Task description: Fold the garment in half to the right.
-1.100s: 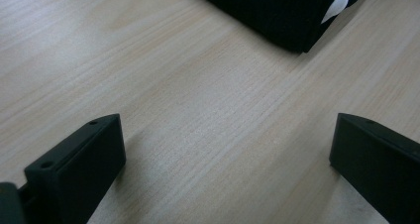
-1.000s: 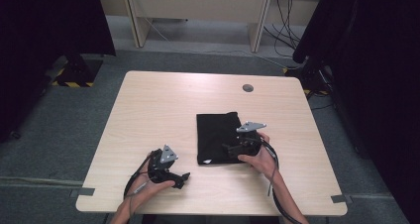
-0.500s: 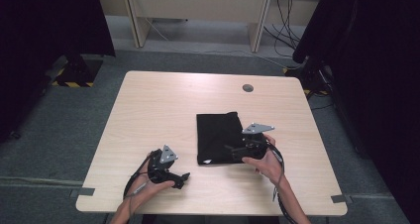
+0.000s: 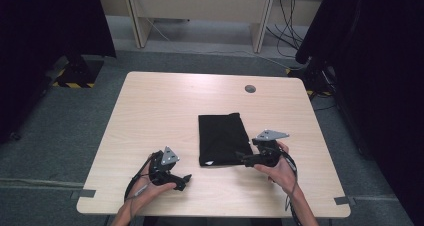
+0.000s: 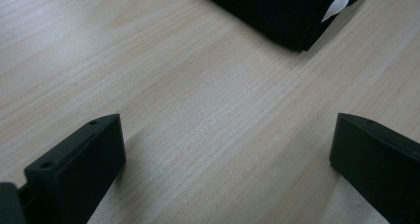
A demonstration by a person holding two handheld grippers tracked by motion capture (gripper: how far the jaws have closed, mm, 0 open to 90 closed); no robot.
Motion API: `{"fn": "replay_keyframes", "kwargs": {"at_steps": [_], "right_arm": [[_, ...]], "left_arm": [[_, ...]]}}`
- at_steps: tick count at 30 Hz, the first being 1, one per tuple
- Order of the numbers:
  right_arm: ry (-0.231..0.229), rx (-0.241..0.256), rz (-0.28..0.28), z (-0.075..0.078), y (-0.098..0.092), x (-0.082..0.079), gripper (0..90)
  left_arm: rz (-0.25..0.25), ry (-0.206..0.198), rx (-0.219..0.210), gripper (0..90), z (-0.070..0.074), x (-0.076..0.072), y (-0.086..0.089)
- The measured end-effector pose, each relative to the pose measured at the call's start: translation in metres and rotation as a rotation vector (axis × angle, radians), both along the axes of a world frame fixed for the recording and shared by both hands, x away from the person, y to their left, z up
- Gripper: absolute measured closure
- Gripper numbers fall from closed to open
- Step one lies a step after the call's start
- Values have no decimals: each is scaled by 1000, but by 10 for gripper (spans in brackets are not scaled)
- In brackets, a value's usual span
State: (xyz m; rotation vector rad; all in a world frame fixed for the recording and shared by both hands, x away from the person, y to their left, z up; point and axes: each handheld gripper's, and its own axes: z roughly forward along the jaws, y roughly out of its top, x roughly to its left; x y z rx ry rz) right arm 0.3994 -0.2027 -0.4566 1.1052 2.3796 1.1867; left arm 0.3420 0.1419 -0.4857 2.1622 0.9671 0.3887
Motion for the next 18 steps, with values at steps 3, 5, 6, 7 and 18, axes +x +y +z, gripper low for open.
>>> {"fn": "replay_keyframes", "kwargs": {"at_steps": [3,5,6,7,18], "right_arm": [[3,4,0,-1,-5,-3,145],[3,2,-5,-2,-8,-5,145],[7,1,-7,-2,-10,-5,145],[9,2,-9,-3,-11,-6,145],[15,-13,-2,-7,-19,-19,144]], "left_arm": [[0,0,0,0,0,0,0],[0,0,0,0,0,0,0],[0,0,0,0,0,0,0],[0,0,0,0,0,0,0],[0,0,0,0,0,0,0]]}}
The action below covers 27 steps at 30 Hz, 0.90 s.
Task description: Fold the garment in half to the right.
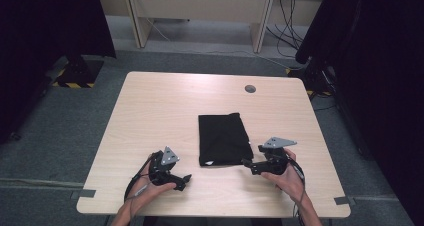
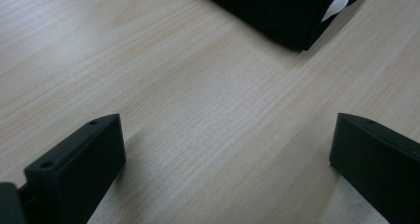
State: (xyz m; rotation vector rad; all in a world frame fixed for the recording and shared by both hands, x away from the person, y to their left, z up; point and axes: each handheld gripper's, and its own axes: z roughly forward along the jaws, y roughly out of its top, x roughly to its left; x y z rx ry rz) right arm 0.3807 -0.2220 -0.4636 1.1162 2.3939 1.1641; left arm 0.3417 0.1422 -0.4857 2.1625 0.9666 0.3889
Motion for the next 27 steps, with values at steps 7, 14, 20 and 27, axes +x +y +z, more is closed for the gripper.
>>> {"fn": "replay_keyframes", "kwargs": {"at_steps": [7,14,20,27], "right_arm": [[-2,-3,4,-1,-4,-9,143],[16,-20,-4,-8,-8,-18,143],[21,-21,-12,-9,-13,-24,143],[24,-33,-17,-8,-14,-34,143]], "left_arm": [[0,0,0,0,0,0,0],[-1,0,1,0,0,-1,0],[-1,-1,1,0,0,-2,1],[-2,1,1,0,0,-3,1]]}}
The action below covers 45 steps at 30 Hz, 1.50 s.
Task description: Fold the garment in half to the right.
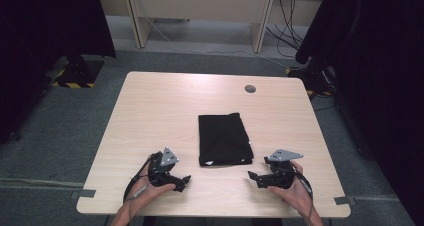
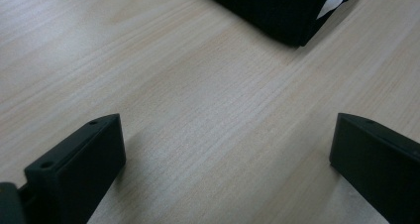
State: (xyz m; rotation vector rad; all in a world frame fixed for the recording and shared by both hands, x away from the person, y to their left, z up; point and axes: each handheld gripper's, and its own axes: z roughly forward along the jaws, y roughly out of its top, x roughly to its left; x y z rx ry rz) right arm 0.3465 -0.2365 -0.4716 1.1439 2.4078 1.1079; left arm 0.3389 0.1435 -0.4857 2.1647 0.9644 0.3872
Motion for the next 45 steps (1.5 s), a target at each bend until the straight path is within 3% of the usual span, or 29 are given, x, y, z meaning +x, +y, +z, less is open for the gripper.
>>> {"fn": "replay_keyframes", "kwargs": {"at_steps": [10,15,19,45], "right_arm": [[5,-24,-13,-2,-4,-10,143],[2,-53,-25,-5,-8,-16,140],[-12,-103,-21,-5,-12,-23,136],[-18,-98,-57,-6,-33,-60,131]], "left_arm": [[0,-1,0,0,0,-1,0],[1,-1,0,0,0,-4,1],[2,0,1,0,0,-8,3],[3,0,1,0,0,-43,14]]}}
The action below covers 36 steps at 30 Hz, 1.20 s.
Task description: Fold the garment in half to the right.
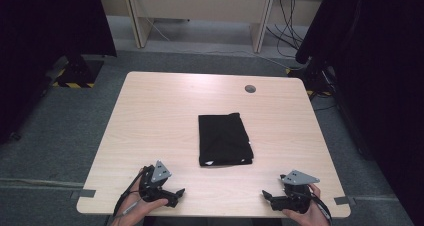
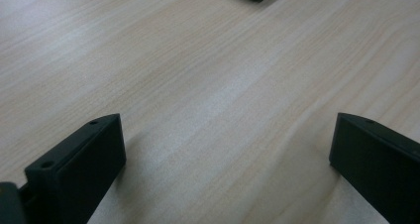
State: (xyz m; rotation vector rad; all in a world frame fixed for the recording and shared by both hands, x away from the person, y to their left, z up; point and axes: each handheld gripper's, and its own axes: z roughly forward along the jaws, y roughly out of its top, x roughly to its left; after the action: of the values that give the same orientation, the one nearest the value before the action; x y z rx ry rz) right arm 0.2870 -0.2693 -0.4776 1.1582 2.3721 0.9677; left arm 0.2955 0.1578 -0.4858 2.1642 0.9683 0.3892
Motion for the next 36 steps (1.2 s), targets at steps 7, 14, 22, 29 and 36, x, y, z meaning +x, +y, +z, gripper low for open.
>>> {"fn": "replay_keyframes", "kwargs": {"at_steps": [7,14,22,29,36], "right_arm": [[-7,5,-14,-1,-4,-8,131],[-28,20,-36,-3,-7,-17,128],[-38,29,-50,-4,-8,-23,126],[-41,32,-56,-4,-8,-27,125],[-40,30,-54,-4,-8,-27,125]], "left_arm": [[1,-4,-4,0,0,-7,0],[9,-16,-15,0,-2,-10,0],[13,-24,-21,0,-3,-11,0],[12,-24,-21,0,-3,-11,-1],[12,-26,-22,0,-3,-11,0]]}}
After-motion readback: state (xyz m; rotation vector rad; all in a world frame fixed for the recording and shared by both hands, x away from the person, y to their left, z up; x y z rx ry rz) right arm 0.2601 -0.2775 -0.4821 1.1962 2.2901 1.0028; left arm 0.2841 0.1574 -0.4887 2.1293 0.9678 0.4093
